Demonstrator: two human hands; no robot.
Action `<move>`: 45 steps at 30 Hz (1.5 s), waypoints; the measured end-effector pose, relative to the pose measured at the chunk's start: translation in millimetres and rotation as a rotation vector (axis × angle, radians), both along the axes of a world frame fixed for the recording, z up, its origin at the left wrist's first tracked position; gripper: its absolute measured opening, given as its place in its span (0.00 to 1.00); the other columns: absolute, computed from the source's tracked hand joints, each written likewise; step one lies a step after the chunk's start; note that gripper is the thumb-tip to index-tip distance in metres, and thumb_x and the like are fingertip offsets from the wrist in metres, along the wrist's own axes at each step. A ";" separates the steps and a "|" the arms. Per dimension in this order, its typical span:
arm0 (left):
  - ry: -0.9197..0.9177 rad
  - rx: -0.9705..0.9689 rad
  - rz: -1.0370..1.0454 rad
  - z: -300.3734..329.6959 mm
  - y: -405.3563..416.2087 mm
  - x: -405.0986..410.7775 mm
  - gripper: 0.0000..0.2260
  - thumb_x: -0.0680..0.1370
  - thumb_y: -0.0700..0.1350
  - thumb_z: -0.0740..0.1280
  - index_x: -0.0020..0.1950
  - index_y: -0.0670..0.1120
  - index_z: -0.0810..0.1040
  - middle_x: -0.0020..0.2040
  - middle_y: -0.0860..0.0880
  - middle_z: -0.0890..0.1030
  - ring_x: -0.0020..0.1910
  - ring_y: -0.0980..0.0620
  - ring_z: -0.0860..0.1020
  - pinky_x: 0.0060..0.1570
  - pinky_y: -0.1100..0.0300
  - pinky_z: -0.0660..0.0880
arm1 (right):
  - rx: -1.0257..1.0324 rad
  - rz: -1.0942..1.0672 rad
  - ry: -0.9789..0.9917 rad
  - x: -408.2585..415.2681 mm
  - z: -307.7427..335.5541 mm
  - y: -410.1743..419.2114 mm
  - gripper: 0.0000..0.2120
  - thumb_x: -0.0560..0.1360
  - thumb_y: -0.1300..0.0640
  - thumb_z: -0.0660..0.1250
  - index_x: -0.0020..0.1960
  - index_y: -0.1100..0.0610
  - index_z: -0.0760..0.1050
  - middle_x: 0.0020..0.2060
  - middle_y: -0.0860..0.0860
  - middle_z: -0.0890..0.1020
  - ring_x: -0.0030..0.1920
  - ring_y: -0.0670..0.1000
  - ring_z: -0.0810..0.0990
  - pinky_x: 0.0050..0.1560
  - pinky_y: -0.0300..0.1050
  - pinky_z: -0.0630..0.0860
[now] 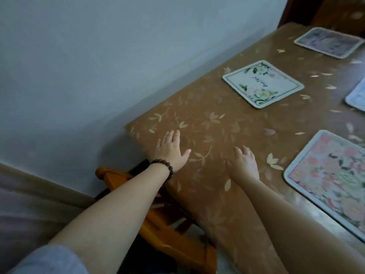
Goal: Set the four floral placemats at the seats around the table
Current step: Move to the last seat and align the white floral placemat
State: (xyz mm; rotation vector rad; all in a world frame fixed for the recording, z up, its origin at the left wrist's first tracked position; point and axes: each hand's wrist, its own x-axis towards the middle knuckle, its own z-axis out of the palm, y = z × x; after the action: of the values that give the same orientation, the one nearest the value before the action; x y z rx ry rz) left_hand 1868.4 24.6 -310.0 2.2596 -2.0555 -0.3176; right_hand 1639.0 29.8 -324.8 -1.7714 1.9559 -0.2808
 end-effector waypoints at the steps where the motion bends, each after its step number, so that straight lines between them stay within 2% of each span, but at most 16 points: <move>1: 0.005 0.000 -0.039 -2.5 -15.7 3.2 0.35 0.76 0.63 0.55 0.76 0.49 0.48 0.77 0.48 0.52 0.75 0.49 0.50 0.72 0.49 0.48 | 0.000 -0.028 0.011 2.1 -0.5 -6.4 0.26 0.79 0.46 0.57 0.73 0.57 0.61 0.75 0.60 0.58 0.75 0.59 0.52 0.74 0.53 0.54; 6: 0.043 0.035 -0.186 -14.5 -91.4 22.9 0.35 0.76 0.63 0.56 0.77 0.48 0.48 0.77 0.48 0.52 0.75 0.49 0.49 0.72 0.49 0.48 | 0.002 -0.202 0.060 23.6 1.5 -45.3 0.24 0.80 0.48 0.56 0.73 0.57 0.61 0.75 0.60 0.58 0.76 0.59 0.52 0.74 0.53 0.54; 10: 0.100 0.047 -0.279 -18.6 -136.1 42.3 0.35 0.76 0.63 0.56 0.77 0.47 0.48 0.77 0.47 0.52 0.75 0.49 0.50 0.72 0.49 0.49 | -0.009 -0.356 0.050 51.9 7.2 -67.9 0.24 0.79 0.46 0.55 0.71 0.56 0.64 0.75 0.61 0.59 0.76 0.58 0.52 0.75 0.52 0.53; 17: 0.172 0.044 -0.360 -25.7 -197.6 52.6 0.35 0.76 0.62 0.57 0.76 0.47 0.49 0.77 0.47 0.53 0.75 0.49 0.51 0.72 0.50 0.50 | -0.030 -0.469 0.076 73.7 6.6 -103.6 0.25 0.79 0.49 0.58 0.73 0.57 0.62 0.74 0.61 0.59 0.76 0.58 0.52 0.75 0.51 0.52; 26: 0.189 0.036 -0.370 -52.4 -287.9 24.2 0.37 0.75 0.63 0.59 0.76 0.47 0.49 0.77 0.46 0.55 0.75 0.48 0.53 0.72 0.48 0.54 | -0.015 -0.542 0.108 39.2 -18.7 -167.3 0.25 0.78 0.50 0.59 0.73 0.57 0.62 0.75 0.61 0.59 0.76 0.58 0.53 0.75 0.51 0.52; 30: 0.179 0.008 -0.459 -75.8 -332.7 -6.5 0.39 0.74 0.65 0.59 0.76 0.46 0.47 0.77 0.45 0.54 0.75 0.49 0.51 0.72 0.50 0.50 | -0.036 -0.554 0.117 10.0 -42.1 -209.6 0.25 0.78 0.50 0.60 0.72 0.56 0.63 0.75 0.60 0.58 0.76 0.58 0.52 0.74 0.50 0.52; 35: 0.163 -0.042 -0.571 -106.6 -378.4 -66.9 0.43 0.72 0.67 0.60 0.76 0.47 0.45 0.77 0.46 0.50 0.75 0.49 0.47 0.72 0.50 0.46 | -0.106 -0.532 0.178 -30.0 -74.6 -263.6 0.26 0.78 0.50 0.60 0.73 0.55 0.61 0.76 0.60 0.56 0.76 0.56 0.49 0.75 0.52 0.51; 40: 0.141 -0.112 -0.762 -120.3 -407.4 -133.8 0.42 0.72 0.68 0.60 0.77 0.48 0.47 0.77 0.46 0.51 0.75 0.50 0.46 0.73 0.49 0.43 | -0.136 -0.339 0.381 -61.2 -95.3 -306.8 0.25 0.81 0.52 0.56 0.75 0.56 0.56 0.76 0.59 0.54 0.77 0.56 0.47 0.75 0.51 0.46; 43: 0.120 -0.131 -0.835 -127.2 -418.0 -158.5 0.39 0.73 0.67 0.59 0.76 0.47 0.51 0.77 0.46 0.54 0.75 0.50 0.48 0.73 0.50 0.44 | -0.174 -0.193 0.505 -73.0 -101.0 -316.0 0.22 0.81 0.57 0.53 0.74 0.58 0.59 0.74 0.58 0.61 0.75 0.57 0.56 0.74 0.49 0.48; 45: 0.134 -0.137 -0.876 -129.4 -424.9 -167.2 0.35 0.74 0.65 0.59 0.75 0.47 0.57 0.76 0.46 0.58 0.75 0.50 0.52 0.73 0.51 0.46 | -0.219 -0.113 0.576 -77.4 -99.7 -315.6 0.19 0.79 0.60 0.58 0.69 0.60 0.67 0.68 0.58 0.71 0.69 0.58 0.68 0.71 0.49 0.59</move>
State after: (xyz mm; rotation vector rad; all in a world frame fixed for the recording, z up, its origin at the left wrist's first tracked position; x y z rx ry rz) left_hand 1701.2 -400.3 -439.4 1.1070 -2.7482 -0.3324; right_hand 1561.7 -285.8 -424.4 -2.0476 2.5095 -0.0153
